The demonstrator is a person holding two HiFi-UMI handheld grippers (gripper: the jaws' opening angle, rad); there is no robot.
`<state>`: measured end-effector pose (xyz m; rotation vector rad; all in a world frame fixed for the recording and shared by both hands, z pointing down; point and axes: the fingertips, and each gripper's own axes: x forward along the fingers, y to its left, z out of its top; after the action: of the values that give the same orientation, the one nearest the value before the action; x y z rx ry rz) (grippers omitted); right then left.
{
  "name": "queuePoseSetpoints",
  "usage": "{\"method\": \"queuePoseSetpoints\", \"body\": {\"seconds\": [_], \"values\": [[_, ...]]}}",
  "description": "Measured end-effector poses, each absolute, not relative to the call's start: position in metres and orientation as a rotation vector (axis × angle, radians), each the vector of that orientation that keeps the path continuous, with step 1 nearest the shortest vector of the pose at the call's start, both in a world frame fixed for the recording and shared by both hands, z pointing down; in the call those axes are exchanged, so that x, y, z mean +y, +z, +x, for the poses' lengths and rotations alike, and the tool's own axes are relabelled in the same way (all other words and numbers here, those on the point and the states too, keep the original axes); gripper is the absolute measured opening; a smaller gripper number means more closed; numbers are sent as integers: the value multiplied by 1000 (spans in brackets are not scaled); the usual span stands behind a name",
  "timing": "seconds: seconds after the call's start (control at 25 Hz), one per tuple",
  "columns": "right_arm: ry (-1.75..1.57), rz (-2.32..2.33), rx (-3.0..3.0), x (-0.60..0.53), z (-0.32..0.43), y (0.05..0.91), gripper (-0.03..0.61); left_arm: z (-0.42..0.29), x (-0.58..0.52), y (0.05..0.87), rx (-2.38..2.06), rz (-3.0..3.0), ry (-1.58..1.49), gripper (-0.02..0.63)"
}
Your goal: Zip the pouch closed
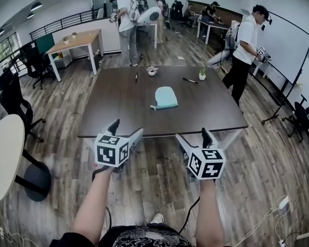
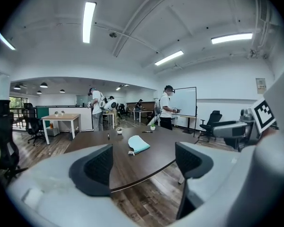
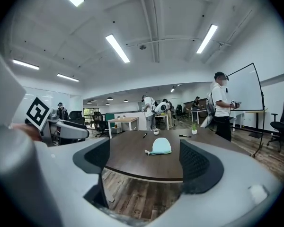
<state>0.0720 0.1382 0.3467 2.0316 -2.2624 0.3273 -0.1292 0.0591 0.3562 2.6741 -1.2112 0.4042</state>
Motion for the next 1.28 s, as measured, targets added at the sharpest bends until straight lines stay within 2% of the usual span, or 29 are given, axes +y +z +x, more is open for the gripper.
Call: {"method": "queuePoseSetpoints", "body": {"seconds": [0.24,1.28], "values": [[334,1987,-2294,127,83,352,459,-124,51,366,-1265,2636,432,430],[352,1960,-2276,45,115,382,459,-129,-24,399,-1384,2534,407,430]]}}
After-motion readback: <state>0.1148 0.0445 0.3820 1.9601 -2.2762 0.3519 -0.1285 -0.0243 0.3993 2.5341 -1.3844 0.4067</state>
